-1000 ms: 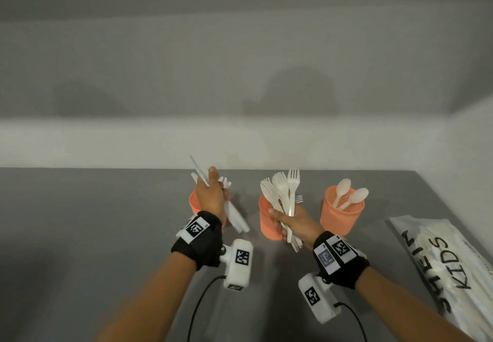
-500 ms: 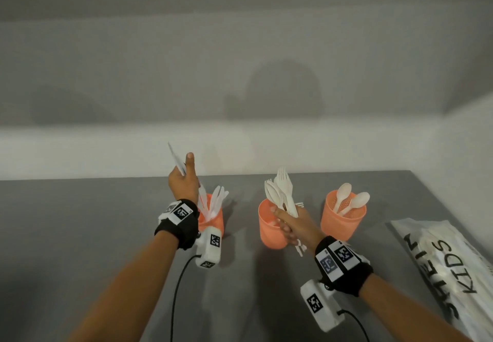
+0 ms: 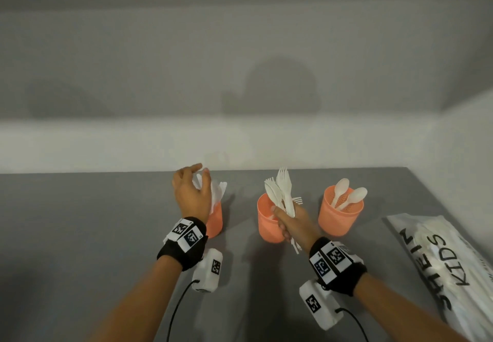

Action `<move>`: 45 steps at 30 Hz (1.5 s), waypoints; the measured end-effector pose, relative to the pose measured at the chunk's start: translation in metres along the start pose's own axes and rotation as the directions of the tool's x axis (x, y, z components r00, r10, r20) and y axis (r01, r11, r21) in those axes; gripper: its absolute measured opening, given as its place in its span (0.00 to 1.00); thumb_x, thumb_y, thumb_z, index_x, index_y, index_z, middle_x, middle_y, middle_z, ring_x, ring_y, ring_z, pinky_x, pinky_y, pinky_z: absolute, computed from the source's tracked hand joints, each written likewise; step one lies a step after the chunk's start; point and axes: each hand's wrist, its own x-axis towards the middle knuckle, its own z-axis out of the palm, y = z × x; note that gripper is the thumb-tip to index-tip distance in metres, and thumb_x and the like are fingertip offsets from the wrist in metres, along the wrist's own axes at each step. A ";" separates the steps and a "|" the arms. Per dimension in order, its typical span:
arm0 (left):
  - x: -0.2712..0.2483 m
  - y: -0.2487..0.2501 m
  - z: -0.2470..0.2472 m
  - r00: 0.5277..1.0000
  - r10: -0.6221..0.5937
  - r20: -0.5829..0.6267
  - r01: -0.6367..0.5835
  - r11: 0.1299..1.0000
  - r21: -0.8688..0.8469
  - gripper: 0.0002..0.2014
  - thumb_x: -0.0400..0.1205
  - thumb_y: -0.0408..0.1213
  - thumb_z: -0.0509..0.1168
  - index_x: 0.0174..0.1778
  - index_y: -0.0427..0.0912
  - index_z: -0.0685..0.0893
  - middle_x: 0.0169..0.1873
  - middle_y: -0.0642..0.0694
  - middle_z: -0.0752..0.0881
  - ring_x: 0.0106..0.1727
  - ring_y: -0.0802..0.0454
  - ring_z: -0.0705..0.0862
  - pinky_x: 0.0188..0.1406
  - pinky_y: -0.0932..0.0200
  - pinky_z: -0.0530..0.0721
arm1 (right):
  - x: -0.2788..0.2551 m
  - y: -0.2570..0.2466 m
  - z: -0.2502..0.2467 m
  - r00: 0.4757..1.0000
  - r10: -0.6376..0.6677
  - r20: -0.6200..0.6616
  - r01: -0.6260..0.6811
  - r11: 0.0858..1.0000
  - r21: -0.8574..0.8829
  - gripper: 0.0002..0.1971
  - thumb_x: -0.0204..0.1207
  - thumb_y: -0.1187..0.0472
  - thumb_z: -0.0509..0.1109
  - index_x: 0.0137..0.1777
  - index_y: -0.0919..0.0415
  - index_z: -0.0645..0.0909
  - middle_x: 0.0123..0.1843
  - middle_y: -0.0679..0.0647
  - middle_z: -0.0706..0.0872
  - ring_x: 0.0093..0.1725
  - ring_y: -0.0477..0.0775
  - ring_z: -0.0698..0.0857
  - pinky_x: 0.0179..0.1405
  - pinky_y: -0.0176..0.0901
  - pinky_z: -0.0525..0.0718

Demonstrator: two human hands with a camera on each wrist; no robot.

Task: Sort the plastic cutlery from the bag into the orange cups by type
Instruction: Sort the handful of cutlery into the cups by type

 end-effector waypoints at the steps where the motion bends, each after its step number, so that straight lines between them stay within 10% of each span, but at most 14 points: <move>1: -0.008 0.012 0.000 0.999 -0.018 0.027 0.021 0.997 -0.079 0.07 0.82 0.39 0.63 0.51 0.41 0.83 0.49 0.46 0.80 0.49 0.55 0.80 0.50 0.62 0.78 | 0.001 0.002 0.000 0.999 -0.023 -0.023 0.023 1.000 -0.002 0.04 0.81 0.61 0.65 0.45 0.58 0.74 0.22 0.53 0.70 0.13 0.41 0.68 0.12 0.32 0.66; 8: -0.073 0.046 0.029 0.857 -0.153 0.492 0.256 0.955 -0.148 0.04 0.79 0.36 0.67 0.39 0.48 0.80 0.35 0.50 0.84 0.38 0.51 0.82 0.40 0.56 0.82 | 0.004 0.016 0.006 0.982 -0.171 -0.075 0.161 0.979 -0.125 0.09 0.79 0.57 0.66 0.57 0.54 0.77 0.27 0.49 0.78 0.22 0.51 0.74 0.20 0.38 0.71; 16: -0.096 0.064 0.050 0.818 -0.258 0.515 0.385 0.910 -0.155 0.04 0.83 0.33 0.61 0.44 0.37 0.76 0.30 0.45 0.81 0.32 0.51 0.81 0.38 0.55 0.84 | -0.014 0.020 -0.011 0.991 -0.127 -0.028 0.126 0.992 -0.028 0.09 0.82 0.53 0.62 0.43 0.55 0.75 0.23 0.51 0.75 0.17 0.49 0.73 0.18 0.40 0.73; 21: -0.084 0.070 0.051 0.792 -0.352 0.499 0.558 0.750 -0.355 0.08 0.86 0.33 0.53 0.41 0.45 0.71 0.35 0.43 0.83 0.36 0.49 0.83 0.41 0.51 0.82 | -0.022 0.025 -0.031 0.988 -0.134 -0.071 0.127 0.987 -0.096 0.12 0.82 0.50 0.61 0.51 0.59 0.74 0.26 0.50 0.77 0.18 0.44 0.74 0.18 0.36 0.73; 26: -0.074 0.083 0.050 0.718 -0.471 0.513 0.695 0.522 -0.495 0.10 0.88 0.39 0.46 0.46 0.42 0.71 0.25 0.47 0.68 0.16 0.60 0.70 0.15 0.68 0.68 | -0.027 0.029 -0.044 0.937 -0.295 -0.185 0.180 0.865 -0.467 0.14 0.83 0.55 0.59 0.61 0.63 0.76 0.48 0.52 0.85 0.47 0.51 0.83 0.50 0.46 0.80; 29: -0.088 0.092 0.052 0.718 -0.374 0.587 0.650 0.663 -0.372 0.18 0.85 0.52 0.52 0.39 0.43 0.74 0.17 0.53 0.67 0.14 0.61 0.65 0.14 0.68 0.63 | -0.031 0.026 -0.048 0.928 -0.319 -0.193 0.151 0.795 -0.588 0.15 0.82 0.53 0.58 0.60 0.62 0.76 0.48 0.58 0.87 0.47 0.60 0.86 0.49 0.54 0.84; 32: -0.111 0.101 0.055 0.712 -0.267 0.650 0.555 0.780 -0.288 0.12 0.82 0.41 0.64 0.34 0.39 0.79 0.13 0.56 0.74 0.15 0.62 0.70 0.15 0.71 0.67 | -0.033 0.020 -0.049 0.922 -0.329 -0.206 0.137 0.773 -0.619 0.14 0.81 0.52 0.58 0.58 0.61 0.74 0.44 0.57 0.86 0.44 0.60 0.86 0.45 0.57 0.85; 40: -0.134 0.102 0.079 0.711 -0.319 0.627 0.570 0.783 -0.248 0.08 0.80 0.31 0.65 0.53 0.37 0.84 0.45 0.39 0.89 0.47 0.43 0.89 0.49 0.52 0.87 | -0.040 0.013 -0.050 0.941 -0.277 -0.196 0.120 0.812 -0.571 0.13 0.79 0.52 0.62 0.59 0.57 0.71 0.44 0.53 0.87 0.42 0.56 0.86 0.40 0.47 0.84; 45: -0.134 0.096 0.084 0.695 -0.379 0.611 0.609 0.762 -0.221 0.10 0.82 0.29 0.57 0.53 0.33 0.82 0.39 0.41 0.85 0.36 0.50 0.83 0.28 0.67 0.80 | -0.037 0.017 -0.062 0.973 -0.206 -0.105 0.160 0.928 -0.337 0.17 0.73 0.55 0.71 0.61 0.52 0.77 0.52 0.48 0.87 0.53 0.48 0.87 0.54 0.43 0.84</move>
